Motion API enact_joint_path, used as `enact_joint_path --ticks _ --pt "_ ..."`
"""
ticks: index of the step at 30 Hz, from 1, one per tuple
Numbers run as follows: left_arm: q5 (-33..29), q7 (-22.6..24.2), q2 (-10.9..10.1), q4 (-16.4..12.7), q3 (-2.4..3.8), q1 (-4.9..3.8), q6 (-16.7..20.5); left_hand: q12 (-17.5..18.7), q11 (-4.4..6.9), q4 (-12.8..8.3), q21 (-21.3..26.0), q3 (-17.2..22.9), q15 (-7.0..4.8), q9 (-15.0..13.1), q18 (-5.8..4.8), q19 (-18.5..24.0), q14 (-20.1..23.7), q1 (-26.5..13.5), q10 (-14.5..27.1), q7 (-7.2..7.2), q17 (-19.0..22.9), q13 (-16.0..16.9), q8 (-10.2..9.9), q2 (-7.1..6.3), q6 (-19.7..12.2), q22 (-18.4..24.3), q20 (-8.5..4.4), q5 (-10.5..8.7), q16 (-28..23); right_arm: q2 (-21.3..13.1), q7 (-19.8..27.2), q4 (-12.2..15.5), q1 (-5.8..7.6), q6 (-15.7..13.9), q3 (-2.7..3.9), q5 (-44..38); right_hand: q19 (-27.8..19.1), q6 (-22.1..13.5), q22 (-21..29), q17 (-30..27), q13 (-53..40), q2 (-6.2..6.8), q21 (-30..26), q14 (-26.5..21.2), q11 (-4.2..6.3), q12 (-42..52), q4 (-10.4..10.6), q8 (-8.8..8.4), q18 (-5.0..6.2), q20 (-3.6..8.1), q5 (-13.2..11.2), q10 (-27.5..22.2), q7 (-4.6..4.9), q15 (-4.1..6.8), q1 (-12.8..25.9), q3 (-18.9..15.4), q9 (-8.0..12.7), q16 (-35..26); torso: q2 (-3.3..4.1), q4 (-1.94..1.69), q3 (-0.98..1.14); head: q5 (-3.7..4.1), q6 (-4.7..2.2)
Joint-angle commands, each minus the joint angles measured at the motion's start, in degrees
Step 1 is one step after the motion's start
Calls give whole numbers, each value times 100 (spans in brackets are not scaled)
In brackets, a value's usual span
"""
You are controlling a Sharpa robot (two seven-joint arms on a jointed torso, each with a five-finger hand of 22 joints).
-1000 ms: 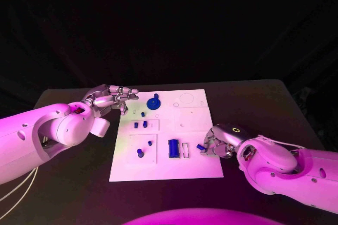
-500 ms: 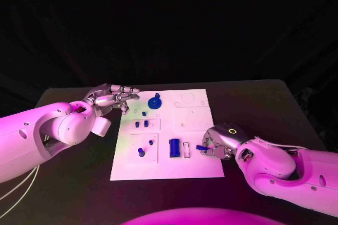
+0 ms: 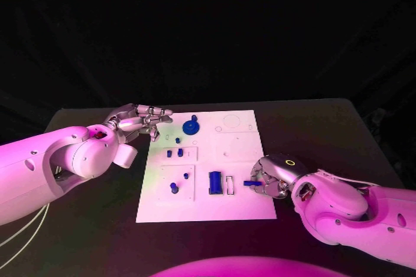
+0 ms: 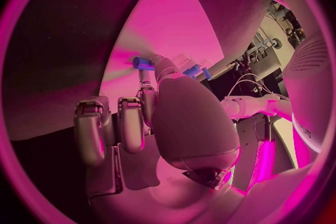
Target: Assemble the parts on the task board
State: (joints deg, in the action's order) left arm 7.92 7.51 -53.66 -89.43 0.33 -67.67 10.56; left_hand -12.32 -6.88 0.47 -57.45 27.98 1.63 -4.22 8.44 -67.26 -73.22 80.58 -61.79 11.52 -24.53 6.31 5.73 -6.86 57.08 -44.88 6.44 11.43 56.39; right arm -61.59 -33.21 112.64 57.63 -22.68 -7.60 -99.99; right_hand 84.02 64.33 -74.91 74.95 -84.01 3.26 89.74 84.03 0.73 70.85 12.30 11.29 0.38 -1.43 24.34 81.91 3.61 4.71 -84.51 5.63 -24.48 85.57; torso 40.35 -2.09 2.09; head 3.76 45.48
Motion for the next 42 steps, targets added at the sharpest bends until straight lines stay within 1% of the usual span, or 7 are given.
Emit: enact_joint_path --ticks 1,8,13,18,25,29,42 --pt "19 16 16 -6 3 -1 -96 -26 5 0 17 22 -6 1 99 48 31 -23 46 -17 10 -2 37 14 -39 5 4 13 -10 11 -130 57 44 -369 3 773 598 -37 -1509 871 527 116 26 464 47 14 -707 107 -38 12 18 70 -28 13 281 1033 -251 30 0 -4 -1 0 -2" --pt "19 16 21 -8 3 -1 -100 -26 5 0 17 22 -6 1 99 48 31 -23 46 -17 10 -2 37 14 -39 5 4 13 -10 84 -105 153 94 -759 13 1257 598 -58 -1509 889 508 251 26 468 49 40 -739 174 -38 19 -23 92 -46 22 552 1339 -338 40 7 0 3 1 -5" --pt "19 15 20 -23 3 -1 -102 -26 5 0 17 22 -6 1 99 48 31 -23 46 -17 10 -2 37 14 -39 5 4 13 -10 164 -71 154 104 -820 17 1651 598 -62 -1509 893 497 279 26 469 59 55 -727 198 -38 23 -14 104 -57 28 677 1435 -368 43 13 -4 -1 15 -8" --pt "19 14 19 -31 3 -1 -104 -26 5 0 17 22 -6 1 99 48 31 -23 46 -17 10 -2 37 14 -39 5 4 13 -10 276 -47 103 106 -751 18 1878 598 -54 -1509 926 461 310 26 477 75 113 -632 225 -38 30 -24 138 -81 36 933 1509 -397 64 6 9 3 -7 8" --pt "19 16 30 -45 3 -1 -112 -26 5 0 17 22 -6 1 99 48 31 -23 46 -17 10 -2 37 14 -39 5 4 13 -10 515 -41 -55 96 -469 17 2114 598 31 -1509 973 366 315 26 489 110 268 -394 282 -38 50 22 213 -127 63 1360 1472 -428 96 10 -12 5 2 11" --pt "19 13 27 -54 3 -1 -112 -26 5 0 17 22 -6 1 99 48 31 -23 46 -17 10 -2 37 14 -39 5 4 13 -10 614 -43 -124 84 -389 17 2197 598 66 -1509 989 328 330 26 492 123 326 -306 309 -38 63 97 240 -142 75 1526 1415 -442 107 12 -2 2 -3 13" --pt "19 -2 18 -69 3 -2 -125 -26 5 0 17 22 -6 1 99 48 31 -23 46 -17 10 -2 37 14 -39 5 4 13 -10 772 -62 -241 74 -317 17 2125 598 127 -1509 1019 214 315 26 498 144 505 -173 358 -38 83 152 312 -168 94 1762 1257 -465 128 9 0 2 -17 31"
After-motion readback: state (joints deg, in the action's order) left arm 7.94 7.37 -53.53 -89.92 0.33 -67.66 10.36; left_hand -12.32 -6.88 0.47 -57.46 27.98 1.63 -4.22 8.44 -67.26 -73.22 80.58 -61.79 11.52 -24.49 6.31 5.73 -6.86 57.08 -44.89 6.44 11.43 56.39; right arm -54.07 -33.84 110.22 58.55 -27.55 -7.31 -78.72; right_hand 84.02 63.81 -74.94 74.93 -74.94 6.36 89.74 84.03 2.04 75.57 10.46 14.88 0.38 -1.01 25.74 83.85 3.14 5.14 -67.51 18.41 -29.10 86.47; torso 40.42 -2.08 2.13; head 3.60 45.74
